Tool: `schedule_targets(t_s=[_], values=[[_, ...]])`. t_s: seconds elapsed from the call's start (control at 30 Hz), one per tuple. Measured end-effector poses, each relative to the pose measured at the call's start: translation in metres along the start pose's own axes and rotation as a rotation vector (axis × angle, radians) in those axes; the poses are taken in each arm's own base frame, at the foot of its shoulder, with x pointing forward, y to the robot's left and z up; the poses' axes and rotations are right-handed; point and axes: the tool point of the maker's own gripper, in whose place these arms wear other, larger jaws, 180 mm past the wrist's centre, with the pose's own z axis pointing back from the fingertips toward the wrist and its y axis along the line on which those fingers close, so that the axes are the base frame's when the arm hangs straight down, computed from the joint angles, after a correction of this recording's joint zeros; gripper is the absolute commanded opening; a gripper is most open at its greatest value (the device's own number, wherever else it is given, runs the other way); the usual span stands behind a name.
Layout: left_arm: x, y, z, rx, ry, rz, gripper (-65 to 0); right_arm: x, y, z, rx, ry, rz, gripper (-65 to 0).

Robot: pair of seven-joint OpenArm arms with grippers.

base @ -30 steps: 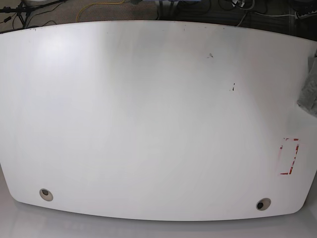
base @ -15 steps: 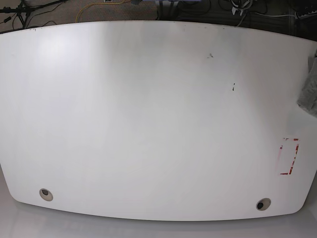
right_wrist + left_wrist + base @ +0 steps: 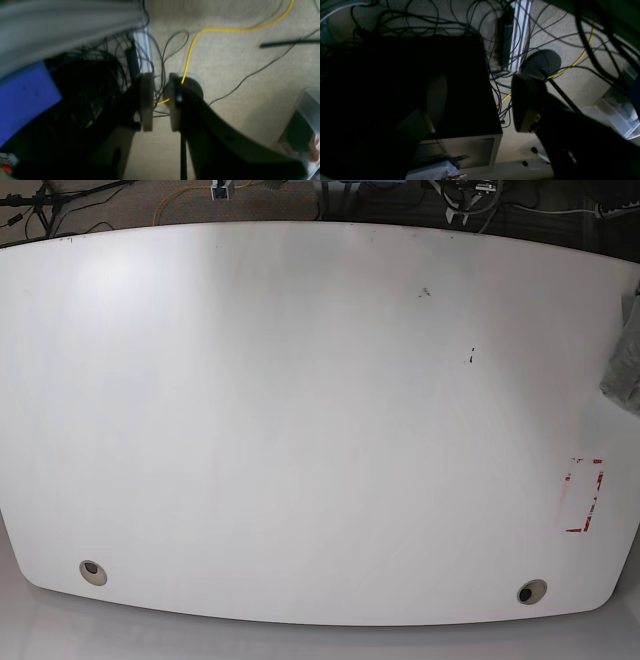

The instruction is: Fold the T-shirt properly

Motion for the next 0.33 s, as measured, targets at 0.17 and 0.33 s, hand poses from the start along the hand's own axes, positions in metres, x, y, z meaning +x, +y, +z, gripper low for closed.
schedule_targets(t_s=[0.17, 0.33], values=[[-0.0058, 0.0054, 0.0005, 0.02, 0.011, 0.001, -26.8, -0.0011, 0.0008, -0.0004, 0.002, 0.009, 0.0, -54.2], [-0.0055, -0.0036, -0.001, 0.007, 0.01, 0.001, -26.8, -0.0014, 0.0047, -0.0015, 0.006, 0.015, -0.003, -54.2]])
